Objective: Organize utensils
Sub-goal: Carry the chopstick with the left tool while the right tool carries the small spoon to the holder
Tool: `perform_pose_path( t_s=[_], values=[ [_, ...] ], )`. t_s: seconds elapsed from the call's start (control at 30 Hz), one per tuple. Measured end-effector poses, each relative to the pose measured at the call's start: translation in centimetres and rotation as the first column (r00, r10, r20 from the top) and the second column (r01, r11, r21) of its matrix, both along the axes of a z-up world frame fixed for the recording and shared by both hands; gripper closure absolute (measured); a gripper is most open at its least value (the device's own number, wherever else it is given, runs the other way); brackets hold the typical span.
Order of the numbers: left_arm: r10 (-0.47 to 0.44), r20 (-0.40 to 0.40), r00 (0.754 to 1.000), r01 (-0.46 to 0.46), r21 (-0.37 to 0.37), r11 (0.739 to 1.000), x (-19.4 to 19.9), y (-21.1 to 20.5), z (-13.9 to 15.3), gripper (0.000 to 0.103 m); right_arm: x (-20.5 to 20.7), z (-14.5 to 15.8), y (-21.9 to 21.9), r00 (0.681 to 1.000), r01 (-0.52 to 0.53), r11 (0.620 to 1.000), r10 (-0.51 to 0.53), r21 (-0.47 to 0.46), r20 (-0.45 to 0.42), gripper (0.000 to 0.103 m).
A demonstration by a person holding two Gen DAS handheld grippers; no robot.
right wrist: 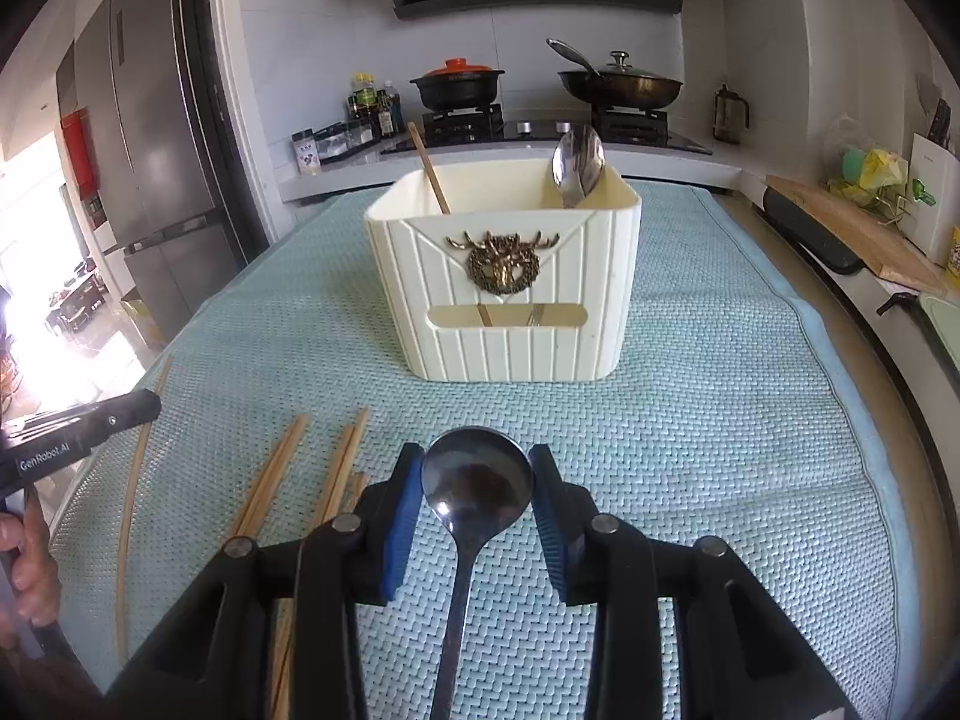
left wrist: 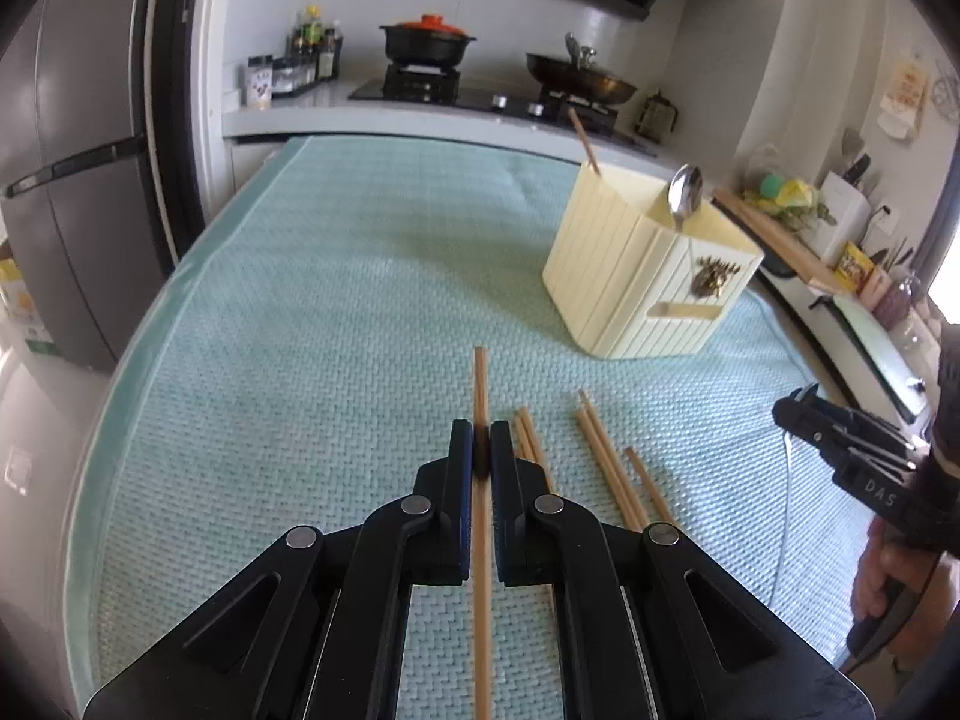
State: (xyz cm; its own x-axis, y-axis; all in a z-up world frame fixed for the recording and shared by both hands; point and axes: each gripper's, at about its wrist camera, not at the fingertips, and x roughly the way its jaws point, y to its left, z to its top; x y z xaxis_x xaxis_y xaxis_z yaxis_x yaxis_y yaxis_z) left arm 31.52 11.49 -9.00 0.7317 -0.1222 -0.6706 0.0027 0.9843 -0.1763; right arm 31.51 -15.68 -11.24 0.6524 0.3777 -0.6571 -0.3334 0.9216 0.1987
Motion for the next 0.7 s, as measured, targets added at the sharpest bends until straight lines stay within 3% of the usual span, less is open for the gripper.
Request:
perform_pose_path(
  t_s=[0.27,0.7],
  values=[
    [0.0,0.125,0.992,0.003,-0.023,1.0,-3.5,0.3,4.7,0.099,-1.9,3.2,-0.9,0.997,-0.025,1.0,0.024,0.018,0.069,0.067],
    [0.007,0.209,0.978,0.004,-0.053,0.999,-5.8,0.0,7.2,0.1,-3.8,5.5,-1.6,0.992,-0.033,0.999,0.028,0.04,0.126,0.068]
  ],
)
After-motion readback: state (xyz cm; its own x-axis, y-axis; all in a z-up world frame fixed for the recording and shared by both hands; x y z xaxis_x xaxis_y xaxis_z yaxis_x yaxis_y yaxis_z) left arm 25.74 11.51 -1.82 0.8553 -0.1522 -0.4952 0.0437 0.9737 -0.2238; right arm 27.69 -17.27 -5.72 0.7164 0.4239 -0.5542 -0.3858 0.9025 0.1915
